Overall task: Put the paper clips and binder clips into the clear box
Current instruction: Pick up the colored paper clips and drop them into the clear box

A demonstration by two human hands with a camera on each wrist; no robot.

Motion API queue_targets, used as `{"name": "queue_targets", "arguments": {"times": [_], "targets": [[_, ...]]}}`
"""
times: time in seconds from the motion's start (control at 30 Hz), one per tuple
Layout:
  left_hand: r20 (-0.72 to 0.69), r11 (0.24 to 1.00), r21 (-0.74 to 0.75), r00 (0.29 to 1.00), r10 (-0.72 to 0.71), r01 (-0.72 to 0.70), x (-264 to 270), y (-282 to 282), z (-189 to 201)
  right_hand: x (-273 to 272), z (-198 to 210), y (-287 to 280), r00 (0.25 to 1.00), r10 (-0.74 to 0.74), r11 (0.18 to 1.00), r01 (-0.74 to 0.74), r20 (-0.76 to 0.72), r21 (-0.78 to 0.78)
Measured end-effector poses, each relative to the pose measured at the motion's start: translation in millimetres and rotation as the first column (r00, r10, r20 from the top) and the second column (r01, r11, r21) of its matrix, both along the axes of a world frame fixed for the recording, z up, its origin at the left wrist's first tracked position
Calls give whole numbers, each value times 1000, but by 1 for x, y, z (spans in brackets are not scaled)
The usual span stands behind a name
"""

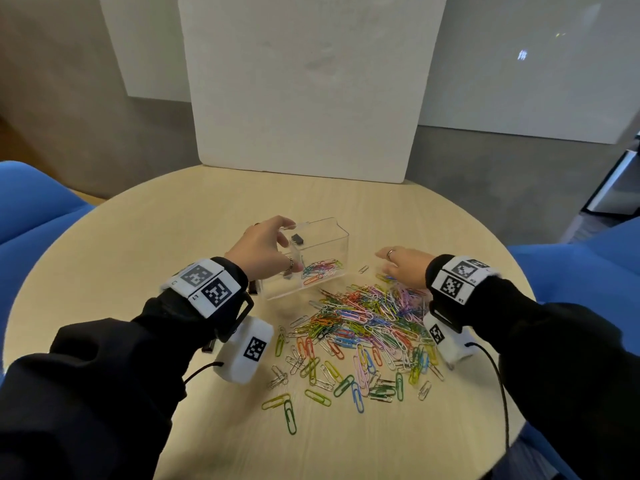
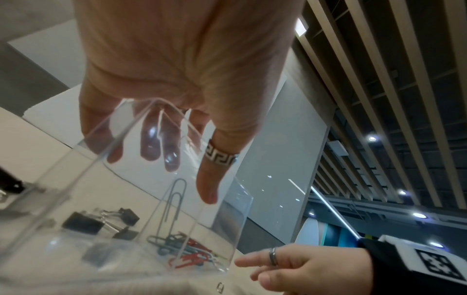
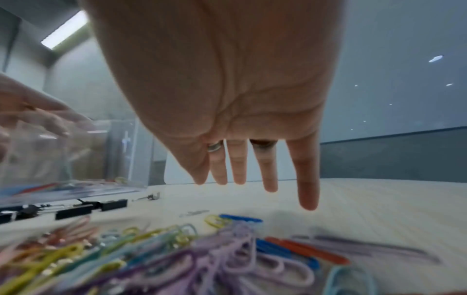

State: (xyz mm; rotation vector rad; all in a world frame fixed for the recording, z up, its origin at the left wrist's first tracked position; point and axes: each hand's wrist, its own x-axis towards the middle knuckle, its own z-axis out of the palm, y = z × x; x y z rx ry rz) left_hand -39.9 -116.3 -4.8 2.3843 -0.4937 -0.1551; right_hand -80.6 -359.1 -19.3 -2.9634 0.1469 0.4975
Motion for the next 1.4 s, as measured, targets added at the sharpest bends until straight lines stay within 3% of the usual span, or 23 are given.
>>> {"name": "queue_targets", "arguments": {"times": [0.1,0.3,0.47,0.53,0.7,0.83,1.17,1.4], "targets": [[-14,1000,6,1000,-2,2,-1,-1,-3,3,-7,5,990,45,996,-54,-134,-66],[4,1000,9,1000,2,-2,-2,4,-5,-11,0,13,978,140,988,-149,-154,-46],[-6,1000,13,1000,5,-5,-4,11,-6,-13,-4,-6,999,-26,999,25,43,31],[-6,1000,17,1000,10,-9,-5,13,-6,-12,-6,-6,998,-52,998,53,-16,24],[-12,1000,13,1000,11,-11,-6,18,-8,-16,-6,10,992,-50,975,74,-119,208],[-13,1000,14,1000,10,-10,-5,20,-8,-15,-10,19,993,-21,978,45,-118,204],[-3,1000,19,1000,-12,12,-5,29,-4,-3,-18,17,997,-17,973,0,74,231],[-22,998,42,999,-40,41,-4,32,3,7,25,23,918,4,911,-167,397,376]]}}
